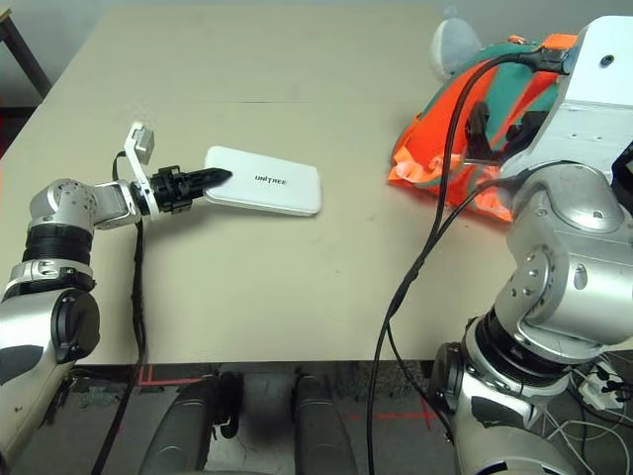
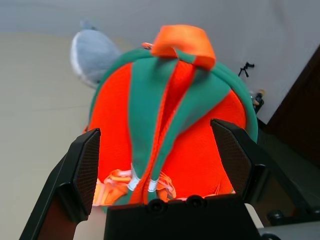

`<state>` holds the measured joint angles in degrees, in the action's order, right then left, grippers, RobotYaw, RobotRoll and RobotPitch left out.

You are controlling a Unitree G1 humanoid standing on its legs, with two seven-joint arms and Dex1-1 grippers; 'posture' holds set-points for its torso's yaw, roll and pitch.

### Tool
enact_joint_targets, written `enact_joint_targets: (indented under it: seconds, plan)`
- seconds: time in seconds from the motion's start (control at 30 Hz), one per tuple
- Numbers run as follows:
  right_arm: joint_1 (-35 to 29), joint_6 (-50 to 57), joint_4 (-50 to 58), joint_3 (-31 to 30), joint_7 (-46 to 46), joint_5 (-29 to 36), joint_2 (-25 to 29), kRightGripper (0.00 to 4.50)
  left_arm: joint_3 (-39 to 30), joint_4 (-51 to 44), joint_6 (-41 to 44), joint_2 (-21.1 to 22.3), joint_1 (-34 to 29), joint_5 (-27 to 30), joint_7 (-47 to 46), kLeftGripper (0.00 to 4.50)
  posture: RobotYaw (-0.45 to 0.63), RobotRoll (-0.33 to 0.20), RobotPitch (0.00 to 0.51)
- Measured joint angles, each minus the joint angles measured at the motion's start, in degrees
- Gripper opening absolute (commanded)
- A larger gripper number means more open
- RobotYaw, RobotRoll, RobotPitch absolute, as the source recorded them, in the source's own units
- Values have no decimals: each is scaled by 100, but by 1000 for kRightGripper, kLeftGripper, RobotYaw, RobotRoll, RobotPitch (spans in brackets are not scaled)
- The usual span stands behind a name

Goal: Put the pencil case into the backpack and zip it.

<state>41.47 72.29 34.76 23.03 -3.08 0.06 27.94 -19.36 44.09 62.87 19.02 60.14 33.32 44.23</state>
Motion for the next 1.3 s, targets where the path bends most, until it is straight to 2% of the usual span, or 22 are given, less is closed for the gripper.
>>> enact_joint_targets:
  seconds: [0.1, 0.27, 0.67, 0.77, 1.13, 1.2, 1.3]
  plan:
    - [-1, -342, -408, 71, 102, 9, -295, 4500, 17, 63, -40, -12, -1, -1, -5, 1440, 32, 0, 167]
    - [21, -1116, -1284, 181, 240, 29, -437, 4500, 15, 90, -76, 10, -9, 1, -65, 1440, 56, 0, 166]
    - [574, -3174, -3642, 208, 554, 47, -388, 4500, -1, 65, -69, 87, -88, 41, -193, 1440, 94, 0, 166]
    - [655, -3477, -4008, 196, 607, 78, -386, 3987, -2, 50, -68, 106, -95, 71, -213, 1440, 96, 0, 168]
    - [681, -3711, -4289, 135, 644, 208, -364, 565, -2, 7, -68, 114, -95, 90, -289, 1440, 79, 0, 165]
    - [680, -3708, -4290, 128, 598, 226, -321, 250, -2, 8, -68, 102, -95, 90, -293, 1440, 75, 0, 163]
    - [680, -3523, -4262, 113, 462, 310, -235, 241, -2, 8, -71, 77, -95, 90, -299, 1440, 74, 0, 161]
